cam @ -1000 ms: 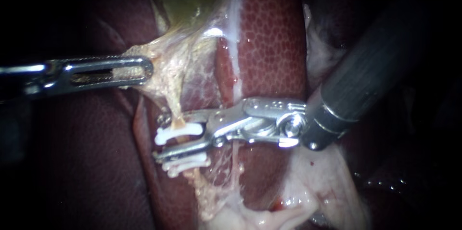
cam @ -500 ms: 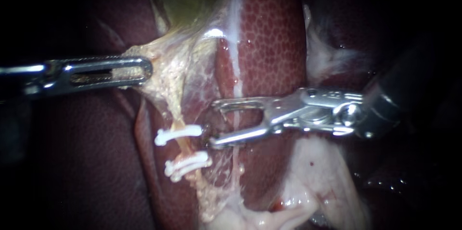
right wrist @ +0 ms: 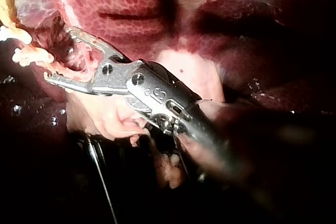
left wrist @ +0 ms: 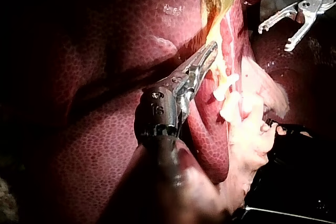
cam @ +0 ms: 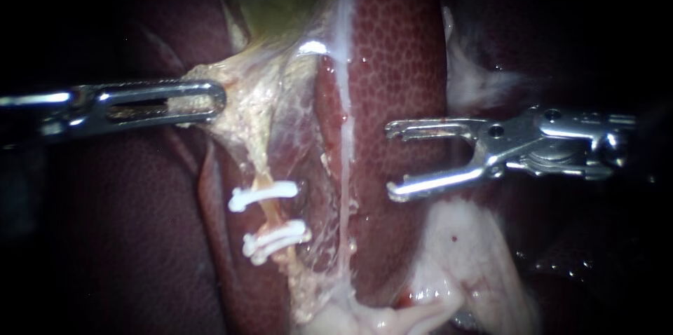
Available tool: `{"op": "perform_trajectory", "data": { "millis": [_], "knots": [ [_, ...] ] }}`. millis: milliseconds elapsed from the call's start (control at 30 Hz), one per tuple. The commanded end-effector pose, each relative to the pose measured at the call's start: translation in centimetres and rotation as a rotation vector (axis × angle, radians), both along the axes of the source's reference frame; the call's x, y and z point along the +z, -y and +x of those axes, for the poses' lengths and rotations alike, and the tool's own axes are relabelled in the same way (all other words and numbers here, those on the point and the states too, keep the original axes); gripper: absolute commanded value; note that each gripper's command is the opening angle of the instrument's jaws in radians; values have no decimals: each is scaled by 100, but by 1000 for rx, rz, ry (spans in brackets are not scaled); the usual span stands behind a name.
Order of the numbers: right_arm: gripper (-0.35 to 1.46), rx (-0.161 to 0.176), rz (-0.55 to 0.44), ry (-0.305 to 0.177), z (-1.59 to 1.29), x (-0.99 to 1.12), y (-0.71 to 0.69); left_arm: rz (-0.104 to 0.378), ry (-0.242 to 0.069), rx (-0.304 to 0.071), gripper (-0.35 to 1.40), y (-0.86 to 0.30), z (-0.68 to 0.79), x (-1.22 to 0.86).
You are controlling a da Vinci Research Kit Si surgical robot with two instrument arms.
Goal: Going back third clip left tube
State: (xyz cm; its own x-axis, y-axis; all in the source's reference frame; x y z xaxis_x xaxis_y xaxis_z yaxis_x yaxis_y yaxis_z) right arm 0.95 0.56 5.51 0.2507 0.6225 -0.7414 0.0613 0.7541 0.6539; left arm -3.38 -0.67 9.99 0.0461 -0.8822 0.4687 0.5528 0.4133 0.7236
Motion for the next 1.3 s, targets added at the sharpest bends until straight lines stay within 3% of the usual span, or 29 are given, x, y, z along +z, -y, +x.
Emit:
{"op": "perform_trajectory", "data": {
  "millis": [33, 200, 433, 667, 1300],
  "knots": [
    [60, 0, 2, 0, 0, -1, 1, -2, -2, 0, -35, 0, -1, 2],
    [60, -2, 2, -1, -5, -2, 2, 1, -10, -2, -35, 2, -8, 14],
    [60, -5, 2, -2, -14, -2, 3, 7, -19, 19, -35, 3, -36, 46],
    [60, -5, 2, -2, -17, -2, 3, 14, -19, 35, -35, 4, -61, 58],
    [60, -4, 2, -1, -16, -6, 5, 15, -17, 37, -35, 5, -61, 56]
  ]
}}
